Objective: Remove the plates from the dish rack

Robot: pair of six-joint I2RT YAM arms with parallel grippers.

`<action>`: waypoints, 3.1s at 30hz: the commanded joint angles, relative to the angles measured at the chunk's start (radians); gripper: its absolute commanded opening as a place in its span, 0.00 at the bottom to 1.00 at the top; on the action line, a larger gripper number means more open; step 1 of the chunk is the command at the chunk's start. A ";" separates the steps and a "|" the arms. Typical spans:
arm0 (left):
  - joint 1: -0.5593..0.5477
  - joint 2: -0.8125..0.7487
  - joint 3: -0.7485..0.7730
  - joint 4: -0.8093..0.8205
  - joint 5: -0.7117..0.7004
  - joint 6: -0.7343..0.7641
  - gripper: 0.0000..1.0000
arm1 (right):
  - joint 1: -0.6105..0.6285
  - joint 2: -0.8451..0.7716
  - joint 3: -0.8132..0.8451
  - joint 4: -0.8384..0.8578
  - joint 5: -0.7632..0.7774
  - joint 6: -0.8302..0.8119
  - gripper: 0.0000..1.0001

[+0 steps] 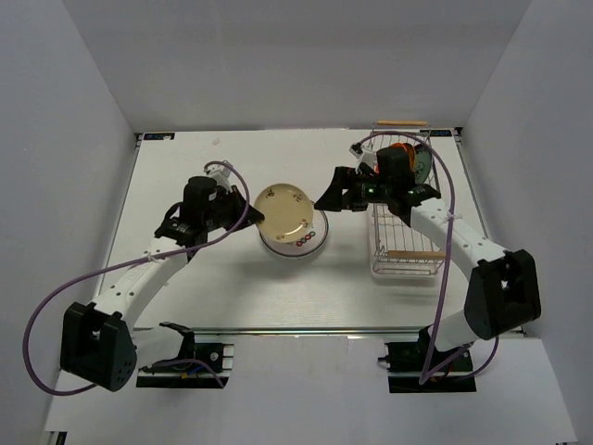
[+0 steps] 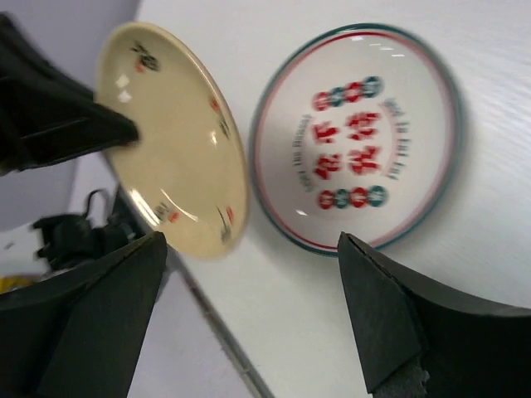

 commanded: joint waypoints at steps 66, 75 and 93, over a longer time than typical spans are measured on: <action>0.385 -0.073 0.076 -0.436 -0.519 -0.202 0.98 | -0.184 0.199 0.404 -0.257 0.947 -0.266 0.89; 0.376 -0.139 0.078 -0.432 -0.520 -0.179 0.98 | -0.184 0.297 0.479 -0.285 1.020 -0.263 0.89; 0.385 -0.162 0.102 -0.456 -0.528 -0.153 0.98 | -0.196 0.377 0.497 -0.297 1.065 -0.192 0.29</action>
